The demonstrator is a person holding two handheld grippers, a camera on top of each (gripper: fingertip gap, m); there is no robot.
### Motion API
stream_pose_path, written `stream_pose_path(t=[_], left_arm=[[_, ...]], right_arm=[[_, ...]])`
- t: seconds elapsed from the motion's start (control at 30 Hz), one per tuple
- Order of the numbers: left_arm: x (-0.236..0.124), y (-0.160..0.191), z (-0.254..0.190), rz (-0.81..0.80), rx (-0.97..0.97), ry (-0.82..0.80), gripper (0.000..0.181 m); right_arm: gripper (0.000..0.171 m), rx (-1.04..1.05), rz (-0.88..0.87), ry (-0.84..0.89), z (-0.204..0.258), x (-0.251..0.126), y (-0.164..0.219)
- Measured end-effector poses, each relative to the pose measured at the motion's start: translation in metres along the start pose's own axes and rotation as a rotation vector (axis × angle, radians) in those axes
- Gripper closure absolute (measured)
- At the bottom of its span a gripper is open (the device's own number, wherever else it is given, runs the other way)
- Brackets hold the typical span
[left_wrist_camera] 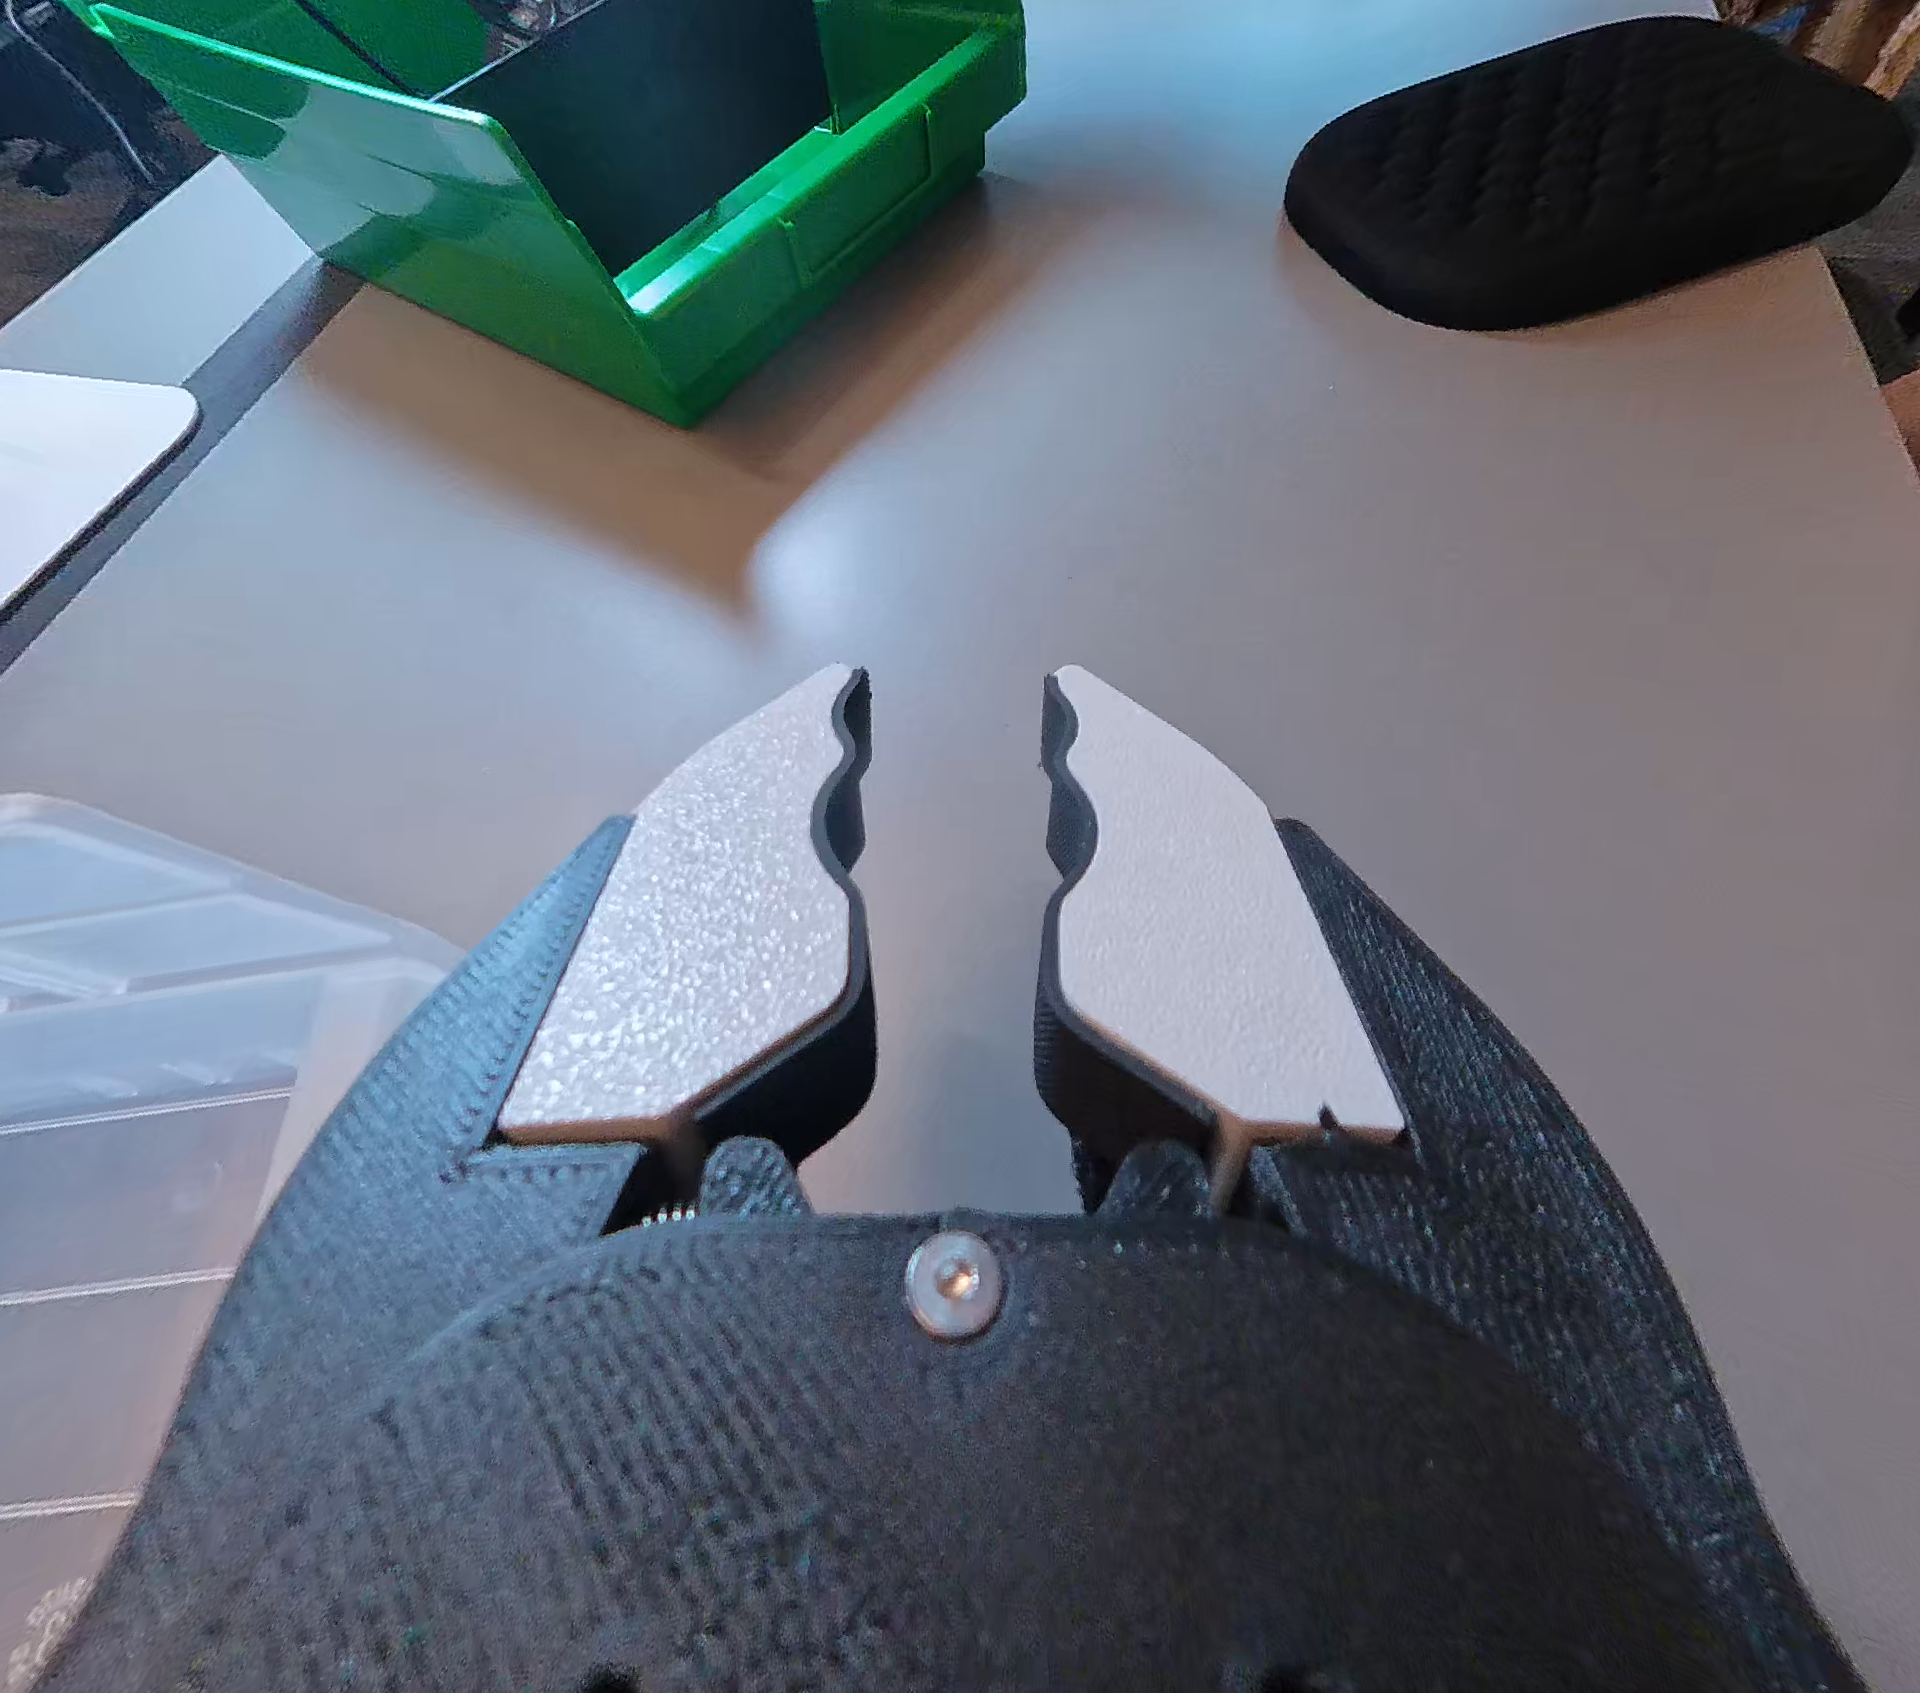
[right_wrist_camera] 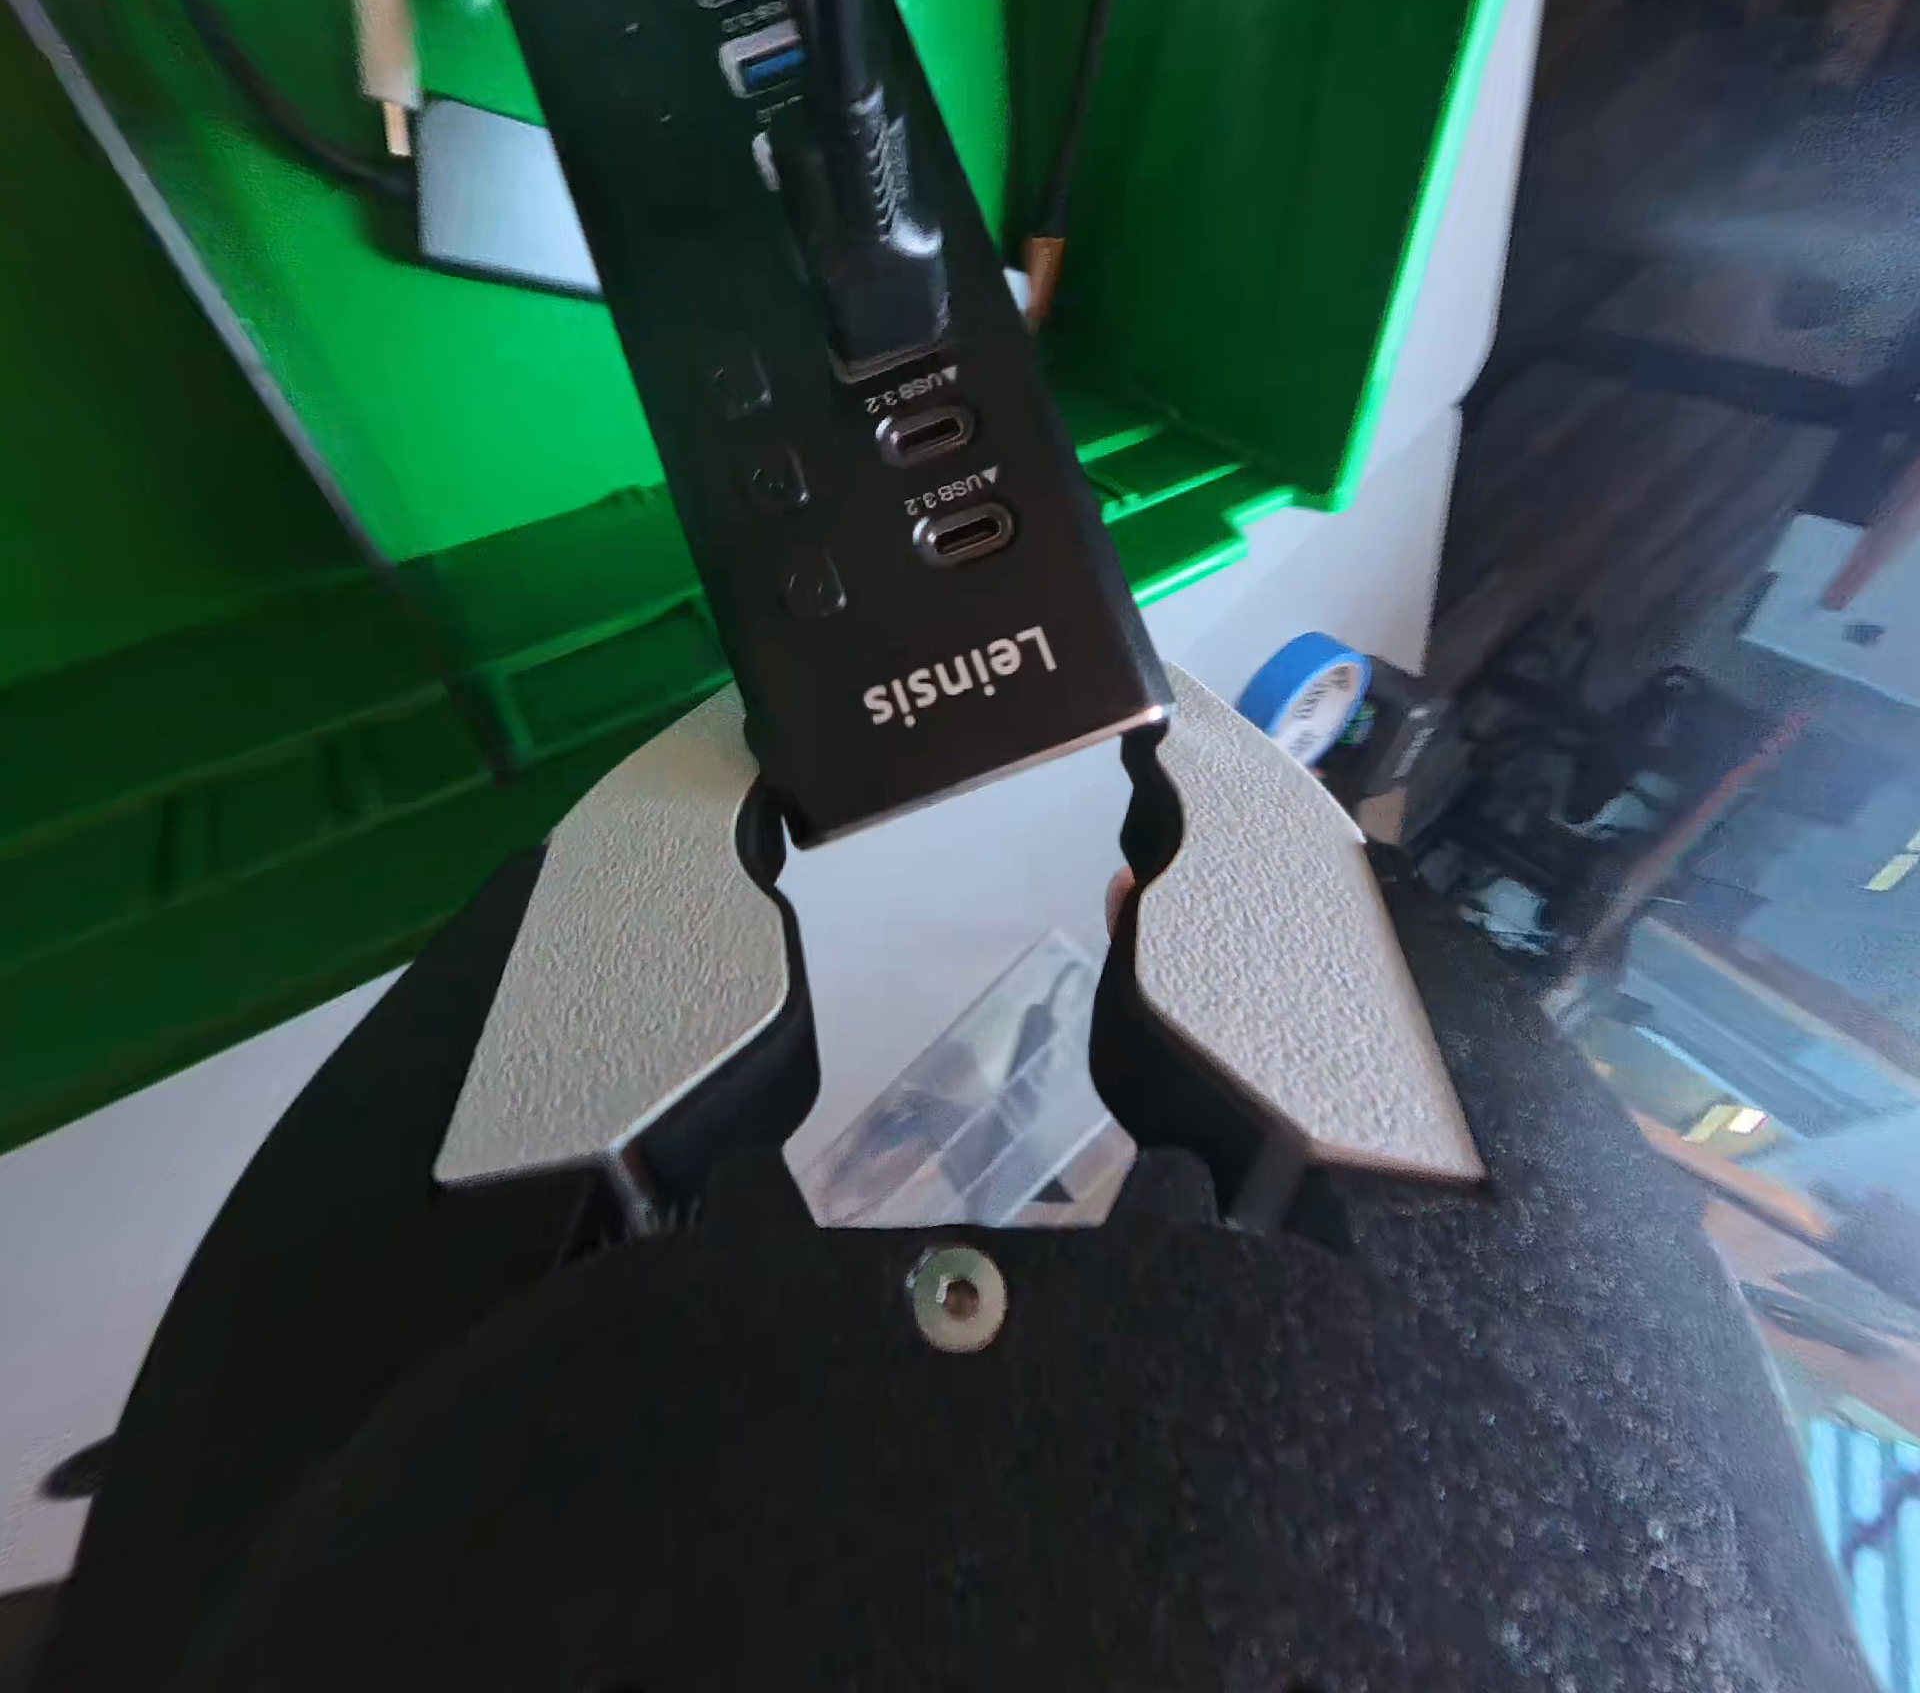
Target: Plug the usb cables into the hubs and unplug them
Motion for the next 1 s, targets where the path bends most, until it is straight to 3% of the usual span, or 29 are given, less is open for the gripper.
stream_pose_path(t=[0.1, 0.2, 0.27, 0.47, 0.67, 0.77, 1.0], left_arm=[[0.001, 0.003, 0.002, 0.011, -0.005, -0.001, 0.150], [0.003, 0.004, 0.003, 0.020, -0.012, 0.014, 0.150], [0.005, 0.005, 0.001, 0.031, -0.003, 0.013, 0.150], [0.007, 0.007, -0.001, 0.066, 0.034, -0.004, 0.150], [0.010, 0.008, -0.001, 0.073, 0.030, 0.008, 0.151], [0.005, 0.006, 0.002, 0.040, 0.019, -0.032, 0.151], [-0.017, 0.001, 0.017, -0.023, -0.062, -0.169, 0.142]], right_arm=[[0.107, -0.039, 0.046, 0.106, -0.017, 0.007, -0.011], [0.131, -0.070, 0.051, 0.379, -0.035, 0.014, -0.024], [0.133, -0.111, 0.056, 0.465, -0.040, 0.023, -0.036], [0.123, -0.180, 0.128, 0.427, -0.044, 0.059, -0.050], [0.114, -0.210, 0.092, 0.495, -0.050, 0.048, -0.048], [0.106, -0.039, -0.001, 0.381, -0.060, 0.030, -0.036], [0.108, 0.311, -0.527, 0.228, -0.042, -0.030, 0.006]])
Point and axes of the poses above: each gripper's, where its closed fingertips meet, x out along the fingers, y out of its underside, z = x × y across the jaws, the point moved 10 cm from there along -x, back along the fingers, and after that the axes turned 13 degrees about z, right-handed, at the moved point
